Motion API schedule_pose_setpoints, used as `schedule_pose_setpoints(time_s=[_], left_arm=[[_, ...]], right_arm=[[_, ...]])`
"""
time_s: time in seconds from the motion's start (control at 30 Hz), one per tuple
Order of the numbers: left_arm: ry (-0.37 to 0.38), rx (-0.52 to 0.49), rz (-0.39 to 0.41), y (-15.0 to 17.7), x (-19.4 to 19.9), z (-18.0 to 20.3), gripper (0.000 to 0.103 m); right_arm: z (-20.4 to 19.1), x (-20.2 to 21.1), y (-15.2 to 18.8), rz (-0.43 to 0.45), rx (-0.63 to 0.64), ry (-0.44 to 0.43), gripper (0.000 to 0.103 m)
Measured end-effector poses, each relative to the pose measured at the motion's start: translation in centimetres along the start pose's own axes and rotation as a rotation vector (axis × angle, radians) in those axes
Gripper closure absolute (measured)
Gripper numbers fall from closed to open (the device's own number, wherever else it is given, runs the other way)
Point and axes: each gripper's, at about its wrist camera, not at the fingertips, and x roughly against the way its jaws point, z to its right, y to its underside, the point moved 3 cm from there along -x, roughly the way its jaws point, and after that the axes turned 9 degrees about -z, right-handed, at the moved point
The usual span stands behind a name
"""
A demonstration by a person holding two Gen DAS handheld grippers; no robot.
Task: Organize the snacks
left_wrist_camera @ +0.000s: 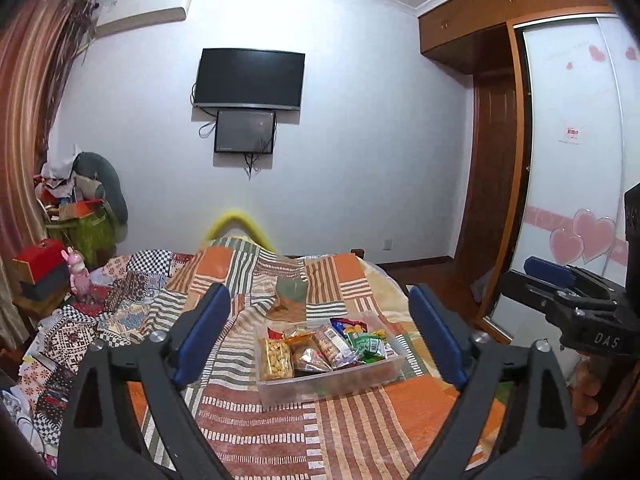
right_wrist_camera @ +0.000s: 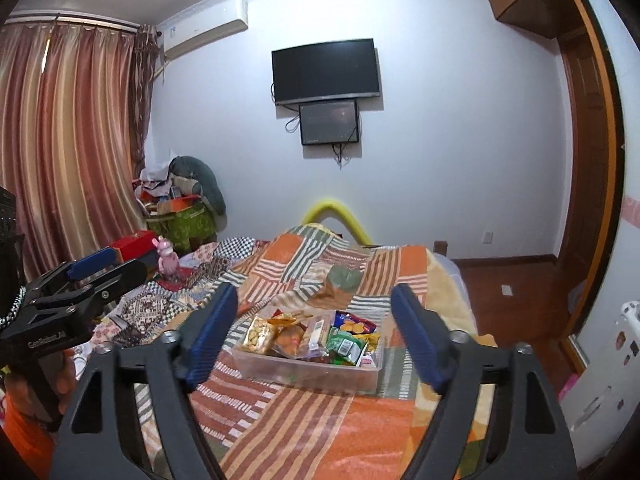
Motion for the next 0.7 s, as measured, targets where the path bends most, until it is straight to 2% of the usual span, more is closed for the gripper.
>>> schedule_pose_setpoints(time_s=[0.1, 0.2, 0.7], left_arm=[[-0.014, -0.004, 0.017, 0.2, 0.7, 0.2, 0.001], [-0.023, -0.020, 0.023, 0.4, 1.1, 0.6, 0.000], [-0.030, -0.031, 0.010, 1.6, 1.4, 1.3, 0.000]], right_arm=[[-0.2, 0.2, 0.3, 0.015, -0.005, 0.016, 0.010], [-0.4, 0.4, 0.6, 0.030, -0.007, 0.030, 0.001], [-0.2, 1.6, 2.0, 0.039, -0.006, 0.057, 0.000]])
